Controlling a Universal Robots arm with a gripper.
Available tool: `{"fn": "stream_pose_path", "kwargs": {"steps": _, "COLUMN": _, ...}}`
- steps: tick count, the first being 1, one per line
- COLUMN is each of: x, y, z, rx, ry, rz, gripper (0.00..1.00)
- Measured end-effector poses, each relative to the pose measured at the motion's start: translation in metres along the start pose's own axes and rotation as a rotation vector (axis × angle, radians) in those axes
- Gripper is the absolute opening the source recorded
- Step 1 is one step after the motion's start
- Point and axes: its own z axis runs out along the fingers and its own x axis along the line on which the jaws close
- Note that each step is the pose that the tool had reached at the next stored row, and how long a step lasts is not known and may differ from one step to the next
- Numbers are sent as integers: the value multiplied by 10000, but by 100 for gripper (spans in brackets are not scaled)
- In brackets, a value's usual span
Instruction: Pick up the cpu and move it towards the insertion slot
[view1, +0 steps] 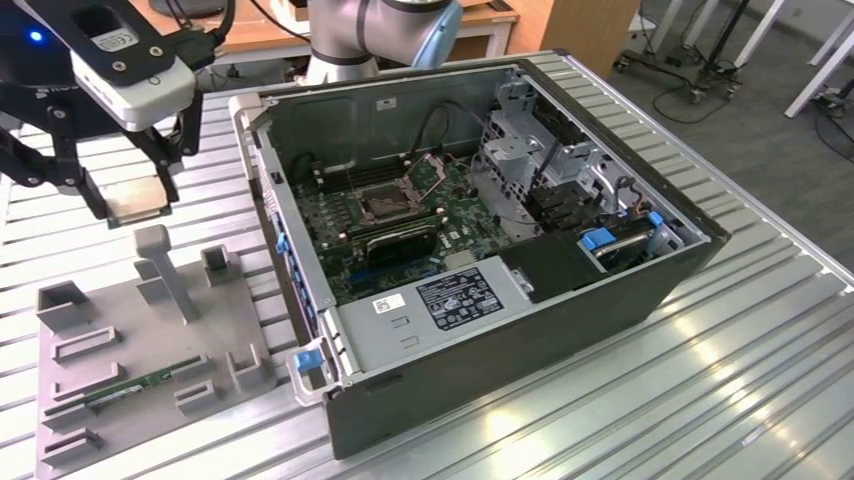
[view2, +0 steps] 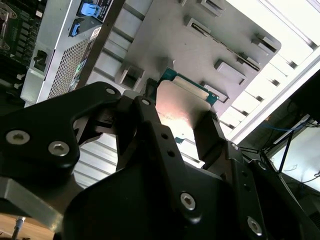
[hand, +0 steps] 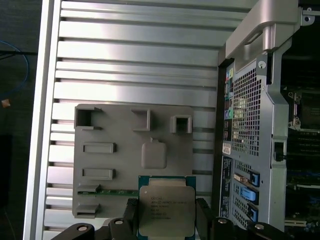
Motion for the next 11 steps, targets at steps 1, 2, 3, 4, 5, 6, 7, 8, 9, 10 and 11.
{"fn": "stream_pose_path", "kwargs": {"steps": 1, "x": -7, "y": 0, "z": 0, "rx": 1, "ry": 0, "rz": 0, "gripper": 55}}
{"fn": "stream_pose_path", "kwargs": {"steps": 2, "x": -14, "y": -1, "z": 0, "rx": 0, "ry": 0, "rz": 0, "gripper": 55}}
{"fn": "stream_pose_path", "kwargs": {"steps": 3, "x": -21, "y": -1, "z": 0, "rx": 0, "ry": 0, "rz": 0, "gripper": 55}}
{"fn": "stream_pose_path", "kwargs": {"steps": 4, "x": -29, "y": -1, "z": 0, "rx": 1, "ry": 1, "rz": 0, "gripper": 55}}
{"fn": "stream_pose_path", "kwargs": {"steps": 5, "x": -36, "y": -1, "z": 0, "rx": 0, "ry": 0, "rz": 0, "gripper": 55}}
{"fn": "stream_pose_path", "kwargs": {"steps": 6, "x": -44, "y": -2, "z": 0, "rx": 1, "ry": 0, "rz": 0, "gripper": 55}}
{"fn": "stream_pose_path", "kwargs": {"steps": 7, "x": -52, "y": -2, "z": 0, "rx": 0, "ry": 0, "rz": 0, "gripper": 55}}
{"fn": "stream_pose_path", "kwargs": {"steps": 8, "x": -60, "y": -2, "z": 0, "rx": 0, "ry": 0, "rz": 0, "gripper": 55}}
{"fn": "stream_pose_path", "kwargs": {"steps": 9, "x": -69, "y": -3, "z": 0, "rx": 0, "ry": 0, "rz": 1, "gripper": 55}}
{"fn": "stream_pose_path", "kwargs": {"steps": 10, "x": -77, "y": -3, "z": 0, "rx": 0, "ry": 0, "rz": 0, "gripper": 55}}
{"fn": "stream_pose_path", "kwargs": {"steps": 11, "x": -85, "y": -4, "z": 0, "rx": 1, "ry": 0, "rz": 0, "gripper": 55}}
